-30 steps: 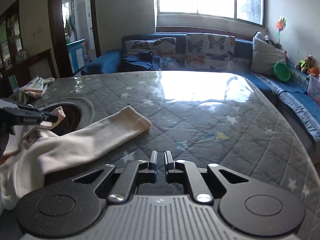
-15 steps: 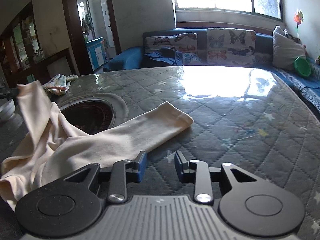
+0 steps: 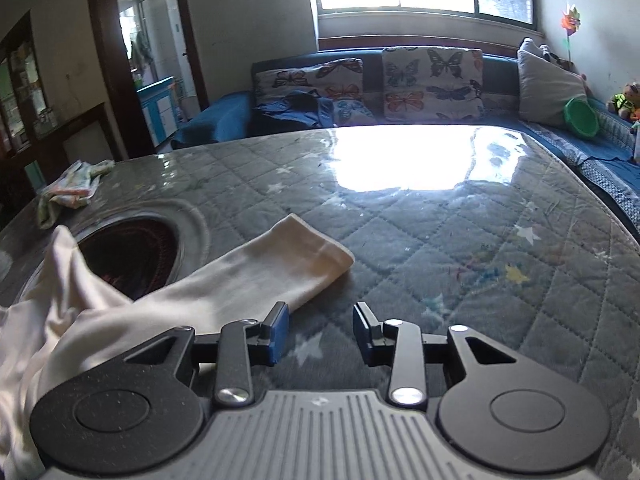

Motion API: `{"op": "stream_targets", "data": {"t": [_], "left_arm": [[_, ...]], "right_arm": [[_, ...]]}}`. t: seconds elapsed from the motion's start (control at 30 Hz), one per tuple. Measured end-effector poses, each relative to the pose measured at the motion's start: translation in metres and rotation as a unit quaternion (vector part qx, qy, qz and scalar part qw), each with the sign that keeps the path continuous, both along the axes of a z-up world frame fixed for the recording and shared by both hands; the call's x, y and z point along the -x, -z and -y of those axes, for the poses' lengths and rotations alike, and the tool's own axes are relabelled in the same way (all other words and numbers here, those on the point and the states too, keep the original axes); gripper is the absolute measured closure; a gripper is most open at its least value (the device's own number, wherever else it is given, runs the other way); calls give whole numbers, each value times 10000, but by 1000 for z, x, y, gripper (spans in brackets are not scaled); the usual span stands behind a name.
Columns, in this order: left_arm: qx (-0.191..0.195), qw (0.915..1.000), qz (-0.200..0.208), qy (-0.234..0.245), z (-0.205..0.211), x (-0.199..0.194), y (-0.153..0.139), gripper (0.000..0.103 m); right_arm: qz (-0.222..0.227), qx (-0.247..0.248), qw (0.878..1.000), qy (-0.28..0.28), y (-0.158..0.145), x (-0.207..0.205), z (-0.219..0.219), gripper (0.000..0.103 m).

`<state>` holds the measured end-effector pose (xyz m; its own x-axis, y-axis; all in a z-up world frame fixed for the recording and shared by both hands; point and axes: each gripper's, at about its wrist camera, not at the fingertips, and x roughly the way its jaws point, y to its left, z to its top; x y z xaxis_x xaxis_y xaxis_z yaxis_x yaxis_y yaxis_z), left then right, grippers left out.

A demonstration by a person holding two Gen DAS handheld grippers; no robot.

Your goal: Fold clothes

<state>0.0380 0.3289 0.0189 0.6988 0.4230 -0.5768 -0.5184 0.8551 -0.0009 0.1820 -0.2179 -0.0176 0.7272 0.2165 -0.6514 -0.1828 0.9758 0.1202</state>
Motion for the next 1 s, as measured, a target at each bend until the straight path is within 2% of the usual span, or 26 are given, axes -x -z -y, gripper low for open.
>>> {"op": "stream_targets", "data": {"t": [0.13,0.27,0.37,0.4,0.43,0.47,0.57,0.7,0.77,0.83,0.93,1.0], "left_arm": [[-23,9999,-149,80,6,1,7,99],[-511,9978,-213,378,25,3,5,95],[-541,9978,-282,278,20,4,3,95],[-548,9978,-301,219,16,5,3,95],[-555,9978,-319,161,13,5,3,95],[-516,9980,-321,142,11,6,2,94],[-434,9978,-232,441,20,14,-3,93],[-305,9913,-167,1269,60,18,-5,87],[-189,9828,-156,1832,87,18,-5,83],[-78,9704,-150,2408,115,17,-4,83],[47,9450,-149,3266,157,13,-2,83],[154,9231,-217,3837,182,10,3,79]], "right_arm": [[-7,-1,9999,154,5,-17,-2,68],[-44,42,9997,253,11,-36,-7,68],[-33,80,9996,284,14,-44,-9,69],[-17,84,9995,302,14,-45,-10,74],[-7,82,9994,327,14,-47,-10,87],[-3,65,9993,355,14,-47,-9,92],[112,106,9991,405,9,-43,-5,97],[356,341,9980,392,-6,-31,-1,98],[461,474,9971,369,-15,-23,0,98],[582,616,9959,330,-24,-11,2,98],[775,826,9932,275,-40,6,7,98],[850,912,9918,274,-47,15,10,98]]}}
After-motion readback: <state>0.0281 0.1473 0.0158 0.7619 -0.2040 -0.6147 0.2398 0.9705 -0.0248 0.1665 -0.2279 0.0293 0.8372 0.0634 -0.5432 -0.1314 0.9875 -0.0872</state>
